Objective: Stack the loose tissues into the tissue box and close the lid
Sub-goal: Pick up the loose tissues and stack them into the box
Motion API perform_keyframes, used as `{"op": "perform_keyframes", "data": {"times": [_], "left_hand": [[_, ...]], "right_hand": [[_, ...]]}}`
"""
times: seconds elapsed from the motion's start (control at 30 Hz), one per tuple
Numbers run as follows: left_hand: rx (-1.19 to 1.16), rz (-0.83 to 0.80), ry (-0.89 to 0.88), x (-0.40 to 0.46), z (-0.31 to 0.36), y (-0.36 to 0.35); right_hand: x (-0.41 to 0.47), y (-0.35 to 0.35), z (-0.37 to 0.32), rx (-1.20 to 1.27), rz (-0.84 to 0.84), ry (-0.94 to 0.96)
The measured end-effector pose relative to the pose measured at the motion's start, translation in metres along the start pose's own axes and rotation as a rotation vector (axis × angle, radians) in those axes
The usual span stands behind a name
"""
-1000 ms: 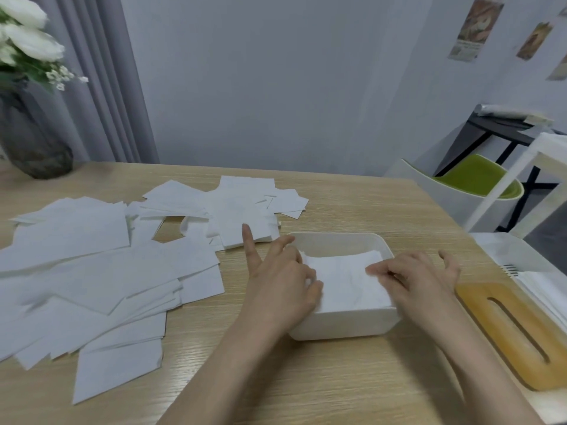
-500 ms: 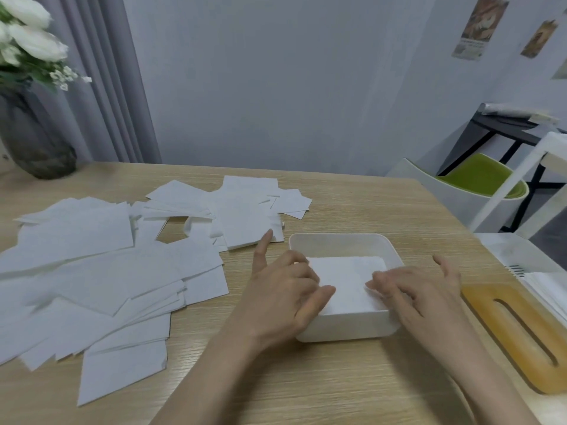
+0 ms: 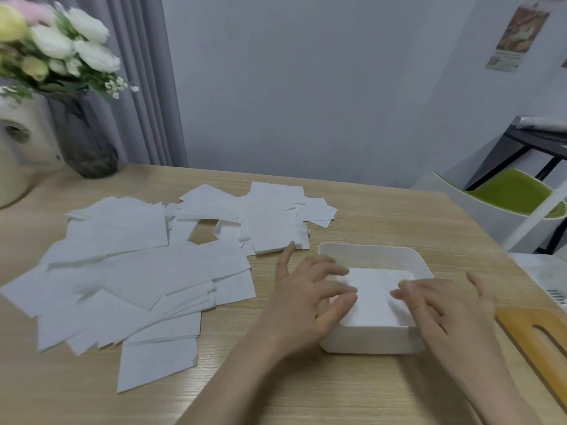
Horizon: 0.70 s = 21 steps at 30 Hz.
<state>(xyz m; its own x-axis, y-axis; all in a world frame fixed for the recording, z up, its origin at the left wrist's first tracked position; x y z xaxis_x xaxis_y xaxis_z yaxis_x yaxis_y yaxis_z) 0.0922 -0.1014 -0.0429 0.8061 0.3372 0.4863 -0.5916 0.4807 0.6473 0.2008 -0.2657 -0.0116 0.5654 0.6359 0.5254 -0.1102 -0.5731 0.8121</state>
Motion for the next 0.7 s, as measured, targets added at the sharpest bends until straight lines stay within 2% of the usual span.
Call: {"op": "perform_keyframes", "data": {"times": [0.1, 0.23, 0.37, 0.47, 0.53, 0.63, 0.7], "left_hand": [[-0.185, 0.173, 0.148, -0.018, -0.015, 0.022], [-0.291, 0.226, 0.363, -0.052, -0.046, 0.051], [-0.032, 0.316, 0.373, -0.078, -0.081, 0.084], [0.236, 0.406, 0.335, -0.094, -0.109, 0.106], [0.374, 0.421, 0.424, -0.105, -0.127, 0.113], [0.432, 0.354, 0.552, -0.115, -0.145, 0.108], [0.391, 0.322, 0.603, -0.118, -0.152, 0.103]], "right_hand": [[0.000, 0.007, -0.028, 0.210, 0.151, 0.041], [-0.003, -0.006, -0.079, 0.507, 0.146, 0.098], [-0.006, -0.044, -0.129, 0.574, 0.036, 0.236], [-0.006, -0.084, -0.149, 0.595, -0.106, 0.210], [-0.001, -0.109, -0.156, 0.608, -0.183, 0.161], [0.010, -0.138, -0.169, 0.485, -0.225, 0.196], [0.015, -0.155, -0.178, 0.406, -0.335, 0.219]]}}
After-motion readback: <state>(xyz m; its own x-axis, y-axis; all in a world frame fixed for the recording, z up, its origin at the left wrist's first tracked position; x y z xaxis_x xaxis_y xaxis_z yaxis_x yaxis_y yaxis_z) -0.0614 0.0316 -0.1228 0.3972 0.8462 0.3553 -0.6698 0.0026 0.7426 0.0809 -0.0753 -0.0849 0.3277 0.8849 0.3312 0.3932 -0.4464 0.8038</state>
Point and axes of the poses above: each hand's wrist, its own x-axis towards the middle knuckle, its own y-axis out of the back of the hand, z = x × y, the point moved 5 cm from there along x, towards the middle knuckle, and after that the axes turned 5 degrees about y, right-handed, at the moved point
